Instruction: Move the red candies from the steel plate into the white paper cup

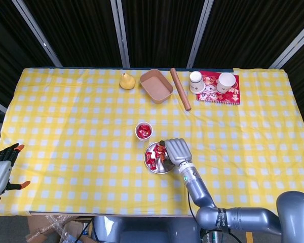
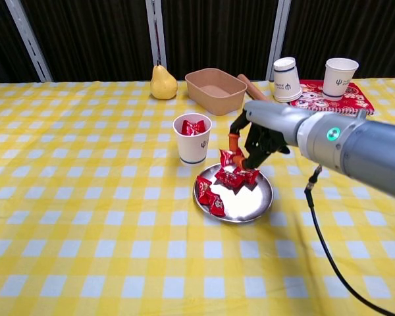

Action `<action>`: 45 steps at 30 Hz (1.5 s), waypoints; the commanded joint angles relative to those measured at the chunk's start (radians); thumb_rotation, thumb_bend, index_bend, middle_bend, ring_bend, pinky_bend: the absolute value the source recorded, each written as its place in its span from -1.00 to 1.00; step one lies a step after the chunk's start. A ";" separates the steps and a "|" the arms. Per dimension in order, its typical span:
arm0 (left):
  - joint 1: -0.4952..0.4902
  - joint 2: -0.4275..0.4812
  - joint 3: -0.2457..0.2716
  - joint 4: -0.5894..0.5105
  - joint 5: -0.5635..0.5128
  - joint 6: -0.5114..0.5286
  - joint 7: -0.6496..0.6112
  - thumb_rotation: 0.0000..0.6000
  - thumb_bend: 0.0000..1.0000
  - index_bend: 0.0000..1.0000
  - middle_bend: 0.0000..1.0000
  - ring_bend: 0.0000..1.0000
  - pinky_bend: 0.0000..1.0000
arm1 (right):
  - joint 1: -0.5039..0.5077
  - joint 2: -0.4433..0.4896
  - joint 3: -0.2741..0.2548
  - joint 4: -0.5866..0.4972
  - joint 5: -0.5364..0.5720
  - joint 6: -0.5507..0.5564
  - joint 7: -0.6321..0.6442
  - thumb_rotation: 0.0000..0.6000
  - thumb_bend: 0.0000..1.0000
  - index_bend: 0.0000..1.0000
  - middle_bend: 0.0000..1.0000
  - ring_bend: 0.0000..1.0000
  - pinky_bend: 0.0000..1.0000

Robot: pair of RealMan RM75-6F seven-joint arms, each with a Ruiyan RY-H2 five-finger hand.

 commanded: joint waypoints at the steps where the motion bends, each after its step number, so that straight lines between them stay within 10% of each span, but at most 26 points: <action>1: 0.000 0.000 0.000 -0.001 0.000 -0.001 0.001 1.00 -0.91 -1.00 -1.00 -1.00 -1.00 | 0.022 0.025 0.050 -0.026 0.014 0.015 -0.006 1.00 0.09 0.15 0.73 0.82 0.67; 13: -0.005 -0.003 -0.002 -0.004 -0.018 -0.011 0.010 1.00 -0.91 -1.00 -1.00 -1.00 -1.00 | 0.131 -0.013 0.150 0.095 0.081 -0.025 -0.012 1.00 0.09 0.15 0.73 0.82 0.67; 33: -0.011 0.004 -0.003 -0.011 -0.038 -0.030 0.006 1.00 -0.91 -1.00 -1.00 -1.00 -1.00 | 0.206 -0.149 0.108 0.353 0.059 -0.097 0.044 1.00 -0.09 -0.04 0.73 0.82 0.67; 45: -0.007 0.005 -0.002 -0.016 -0.034 -0.020 0.003 1.00 -0.91 -1.00 -1.00 -1.00 -1.00 | 0.146 -0.093 0.079 0.218 -0.002 -0.022 0.062 1.00 -0.11 -0.16 0.73 0.82 0.67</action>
